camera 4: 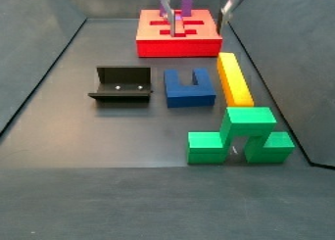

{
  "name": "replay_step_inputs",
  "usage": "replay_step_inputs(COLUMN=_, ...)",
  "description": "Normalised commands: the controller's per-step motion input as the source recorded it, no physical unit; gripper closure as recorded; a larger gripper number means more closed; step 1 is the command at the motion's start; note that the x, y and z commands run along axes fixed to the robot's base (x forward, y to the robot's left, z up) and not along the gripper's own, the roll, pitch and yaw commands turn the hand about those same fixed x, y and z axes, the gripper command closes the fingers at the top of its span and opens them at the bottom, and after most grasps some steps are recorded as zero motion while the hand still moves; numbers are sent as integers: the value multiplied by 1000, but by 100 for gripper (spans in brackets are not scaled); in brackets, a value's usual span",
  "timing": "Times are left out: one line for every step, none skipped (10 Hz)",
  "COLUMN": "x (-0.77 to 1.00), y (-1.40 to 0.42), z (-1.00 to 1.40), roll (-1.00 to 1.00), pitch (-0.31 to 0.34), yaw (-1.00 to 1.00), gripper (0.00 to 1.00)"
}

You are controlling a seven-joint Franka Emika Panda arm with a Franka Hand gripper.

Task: Pick up the blue object. Move up. Place the blue object on the fixture. Regrasp the blue object. Move to above the board. Insert the blue object.
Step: Pick up the blue object.

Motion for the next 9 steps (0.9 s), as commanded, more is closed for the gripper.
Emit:
replay_step_inputs(x=-249, y=-111, z=-663, roll=0, pitch=-230, yaw=26, gripper=0)
replay_step_inputs(x=-189, y=-86, z=-551, roll=0, pitch=-189, yaw=9, gripper=0)
replay_step_inputs(x=-163, y=-100, z=-537, roll=0, pitch=-167, yaw=20, gripper=0)
replay_step_inputs(x=-151, y=-131, z=-560, roll=1, pitch=-176, yaw=23, gripper=0)
replay_step_inputs(x=-71, y=-166, z=-620, roll=0, pitch=-159, yaw=14, gripper=0)
replay_step_inputs(x=0, y=-234, z=-651, roll=0, pitch=-107, yaw=0, gripper=0)
replay_step_inputs(x=89, y=-289, z=-666, roll=0, pitch=-71, yaw=0, gripper=0)
replay_step_inputs(x=77, y=-283, z=-577, roll=0, pitch=-63, yaw=0, gripper=0)
replay_step_inputs(x=-34, y=-146, z=-234, roll=-3, pitch=-120, yaw=0, gripper=0)
